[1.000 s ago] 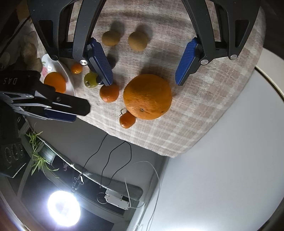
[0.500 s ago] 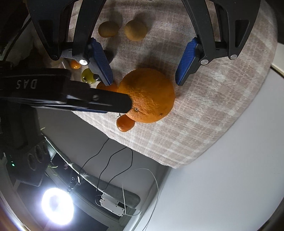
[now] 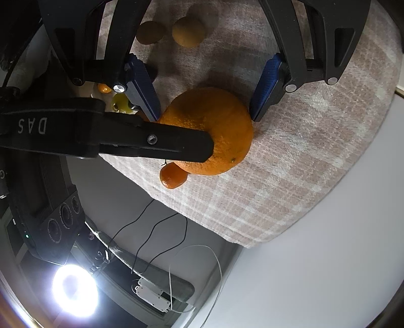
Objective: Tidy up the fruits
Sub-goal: 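Close the right gripper on the second large orange and lift it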
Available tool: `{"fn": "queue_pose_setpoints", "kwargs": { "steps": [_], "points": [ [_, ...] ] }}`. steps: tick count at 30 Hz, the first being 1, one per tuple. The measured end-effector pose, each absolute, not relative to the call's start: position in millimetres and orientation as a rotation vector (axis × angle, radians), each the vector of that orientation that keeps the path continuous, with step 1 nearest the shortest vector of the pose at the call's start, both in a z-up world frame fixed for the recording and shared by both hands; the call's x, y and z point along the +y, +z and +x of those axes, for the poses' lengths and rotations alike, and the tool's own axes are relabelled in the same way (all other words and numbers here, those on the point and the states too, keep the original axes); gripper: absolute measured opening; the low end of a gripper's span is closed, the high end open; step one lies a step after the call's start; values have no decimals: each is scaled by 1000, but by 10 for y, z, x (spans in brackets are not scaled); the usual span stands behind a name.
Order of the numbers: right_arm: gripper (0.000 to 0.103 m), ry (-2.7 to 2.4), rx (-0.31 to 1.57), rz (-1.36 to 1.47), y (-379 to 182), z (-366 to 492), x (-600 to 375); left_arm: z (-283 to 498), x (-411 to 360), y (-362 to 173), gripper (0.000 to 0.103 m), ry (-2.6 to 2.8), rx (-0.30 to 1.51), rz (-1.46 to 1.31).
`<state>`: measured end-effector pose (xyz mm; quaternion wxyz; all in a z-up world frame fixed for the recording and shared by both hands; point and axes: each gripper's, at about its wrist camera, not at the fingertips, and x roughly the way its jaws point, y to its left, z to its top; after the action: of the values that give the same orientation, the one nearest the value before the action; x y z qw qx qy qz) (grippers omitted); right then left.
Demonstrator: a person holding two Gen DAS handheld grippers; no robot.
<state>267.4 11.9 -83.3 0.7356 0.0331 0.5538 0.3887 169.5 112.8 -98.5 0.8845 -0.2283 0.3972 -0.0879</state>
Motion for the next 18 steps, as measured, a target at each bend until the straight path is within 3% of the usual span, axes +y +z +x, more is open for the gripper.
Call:
{"fn": "queue_pose_setpoints", "kwargs": {
  "steps": [18],
  "points": [
    [65, 865, 1167, 89, -600, 2523, 36, 1575, 983, -801, 71, -165, 784, -424]
  ]
}}
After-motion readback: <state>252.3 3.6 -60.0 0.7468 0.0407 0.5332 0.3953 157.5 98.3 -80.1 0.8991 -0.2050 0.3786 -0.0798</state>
